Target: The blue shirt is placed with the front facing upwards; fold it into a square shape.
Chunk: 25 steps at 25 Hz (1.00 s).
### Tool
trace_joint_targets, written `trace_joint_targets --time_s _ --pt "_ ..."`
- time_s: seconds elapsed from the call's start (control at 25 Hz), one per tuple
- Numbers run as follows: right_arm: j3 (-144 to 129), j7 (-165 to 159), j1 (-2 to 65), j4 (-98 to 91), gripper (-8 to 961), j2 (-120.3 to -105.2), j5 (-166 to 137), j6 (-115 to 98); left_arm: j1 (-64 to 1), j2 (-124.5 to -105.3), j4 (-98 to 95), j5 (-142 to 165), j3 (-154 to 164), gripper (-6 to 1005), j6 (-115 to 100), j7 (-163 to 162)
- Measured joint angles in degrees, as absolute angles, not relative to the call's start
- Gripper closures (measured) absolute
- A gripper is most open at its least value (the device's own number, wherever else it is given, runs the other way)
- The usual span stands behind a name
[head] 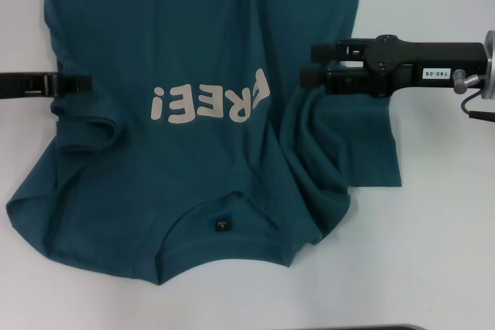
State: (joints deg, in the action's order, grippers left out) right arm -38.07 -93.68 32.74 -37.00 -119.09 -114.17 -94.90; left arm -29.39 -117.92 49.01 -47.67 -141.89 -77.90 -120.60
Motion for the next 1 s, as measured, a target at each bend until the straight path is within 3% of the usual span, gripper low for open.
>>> trace_joint_targets --time_s 0.2,0.44,0.56,0.76,1.0 --pt "-38.1 -93.6 32.8 -37.0 193 -119.08 -114.2 -94.9 -28.1 -117.48 49.3 -47.6 -141.9 979 -78.3 -121.5" --pt "-38.2 -93.6 32.8 -37.0 194 -119.0 -114.2 -94.9 -26.9 -117.01 49.3 -47.1 -142.0 781 -77.4 -121.8" --pt "-38.2 -93.6 32.9 -37.0 194 -118.99 -114.2 -94.9 -26.6 -116.85 49.3 -47.1 -142.0 551 -76.4 -121.8" --pt "-38.2 -93.6 32.8 -37.0 194 -118.99 -114.2 -94.9 -26.5 -116.75 49.3 -47.0 -142.0 317 -75.7 -121.5" --pt "-38.1 -93.7 32.6 -37.0 194 -118.99 -114.2 -94.9 -26.5 -116.94 48.8 -46.6 -141.7 291 -74.8 -121.3"
